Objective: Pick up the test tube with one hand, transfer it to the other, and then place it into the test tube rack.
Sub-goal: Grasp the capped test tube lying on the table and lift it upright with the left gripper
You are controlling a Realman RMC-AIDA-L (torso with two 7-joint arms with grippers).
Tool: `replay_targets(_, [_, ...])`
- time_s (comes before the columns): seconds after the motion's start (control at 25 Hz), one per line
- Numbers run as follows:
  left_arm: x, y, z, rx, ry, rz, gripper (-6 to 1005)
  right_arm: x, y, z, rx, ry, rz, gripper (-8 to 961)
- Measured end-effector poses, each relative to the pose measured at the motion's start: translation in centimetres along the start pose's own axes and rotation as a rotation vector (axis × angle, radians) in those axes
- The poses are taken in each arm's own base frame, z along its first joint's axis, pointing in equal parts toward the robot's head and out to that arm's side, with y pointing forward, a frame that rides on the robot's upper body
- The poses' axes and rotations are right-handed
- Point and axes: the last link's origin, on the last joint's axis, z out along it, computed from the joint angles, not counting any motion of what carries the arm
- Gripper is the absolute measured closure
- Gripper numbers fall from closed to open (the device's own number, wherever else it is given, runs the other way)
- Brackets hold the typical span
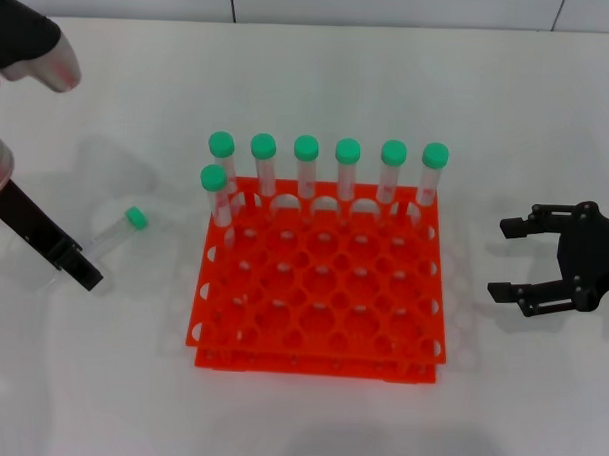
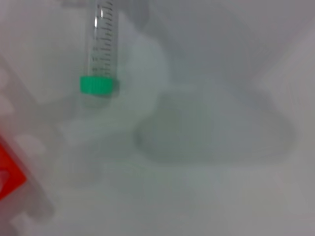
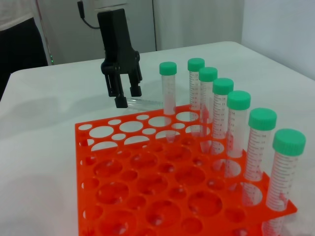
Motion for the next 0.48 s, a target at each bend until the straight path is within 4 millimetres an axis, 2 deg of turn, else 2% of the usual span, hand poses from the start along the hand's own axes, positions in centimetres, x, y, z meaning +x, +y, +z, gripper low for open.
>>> replay_targets(0.2, [-0.46,0.40,0.17,-0.025,-0.026,-0.005,323,-0.01,0.00,0.00,0.000,0.000,0.000,155])
replay_targets(0.48, [-0.85,0.27,0.44,-0.022,-0.028,-0.023,526,-0.11,-0.06,0.05,-0.002,0.001,-0.004,157])
